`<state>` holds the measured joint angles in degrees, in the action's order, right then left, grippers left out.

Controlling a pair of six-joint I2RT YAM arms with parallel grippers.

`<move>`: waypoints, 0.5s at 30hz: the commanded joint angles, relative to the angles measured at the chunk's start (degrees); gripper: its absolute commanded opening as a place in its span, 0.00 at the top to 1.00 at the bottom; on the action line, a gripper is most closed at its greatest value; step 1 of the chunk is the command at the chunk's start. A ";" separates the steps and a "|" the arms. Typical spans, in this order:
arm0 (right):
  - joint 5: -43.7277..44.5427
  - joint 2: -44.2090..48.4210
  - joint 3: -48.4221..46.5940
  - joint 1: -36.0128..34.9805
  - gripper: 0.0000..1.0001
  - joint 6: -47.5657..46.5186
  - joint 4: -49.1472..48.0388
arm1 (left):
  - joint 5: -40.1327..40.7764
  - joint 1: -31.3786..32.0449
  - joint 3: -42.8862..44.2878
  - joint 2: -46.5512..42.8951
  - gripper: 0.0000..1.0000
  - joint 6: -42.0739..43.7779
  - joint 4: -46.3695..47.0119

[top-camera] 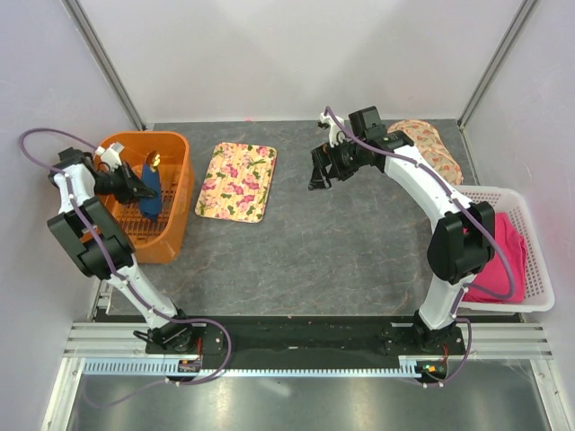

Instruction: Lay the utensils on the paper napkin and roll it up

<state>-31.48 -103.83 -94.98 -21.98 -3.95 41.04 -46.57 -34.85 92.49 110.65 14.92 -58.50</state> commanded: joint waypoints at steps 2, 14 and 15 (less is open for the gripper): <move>-2.88 0.12 -0.21 1.58 0.02 -2.91 0.18 | 1.47 3.21 1.11 3.34 0.98 -5.24 2.16; -3.41 -1.98 -0.46 3.52 0.02 -4.49 0.62 | 5.43 7.16 8.05 10.90 0.98 -10.43 3.83; -3.49 -2.08 -0.73 3.61 0.02 -4.41 0.71 | 5.69 7.43 8.49 12.03 0.98 -10.43 3.92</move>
<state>-33.52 -104.66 -94.17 -18.90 -6.92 41.67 -40.53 -28.58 96.79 121.01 6.72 -56.10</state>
